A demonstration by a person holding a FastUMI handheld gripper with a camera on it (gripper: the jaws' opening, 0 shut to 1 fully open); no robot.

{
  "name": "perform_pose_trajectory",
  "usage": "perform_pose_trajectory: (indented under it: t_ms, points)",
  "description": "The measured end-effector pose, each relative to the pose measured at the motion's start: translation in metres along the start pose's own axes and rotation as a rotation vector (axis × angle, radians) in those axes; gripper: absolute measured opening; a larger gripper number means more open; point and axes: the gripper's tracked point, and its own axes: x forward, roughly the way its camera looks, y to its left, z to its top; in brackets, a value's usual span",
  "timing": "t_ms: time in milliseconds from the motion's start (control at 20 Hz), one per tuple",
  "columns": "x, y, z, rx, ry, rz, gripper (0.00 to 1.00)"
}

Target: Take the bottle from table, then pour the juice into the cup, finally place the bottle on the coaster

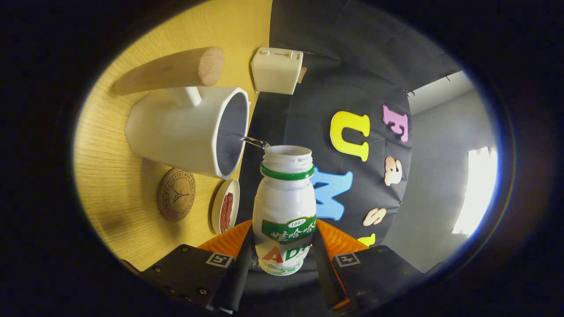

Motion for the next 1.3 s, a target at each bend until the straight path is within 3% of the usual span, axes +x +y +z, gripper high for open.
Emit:
perform_pose_trajectory:
  t_ms: [1300]
  points:
    - [0.0026,-0.0028,-0.0028,-0.045,-0.003,-0.013,0.69]
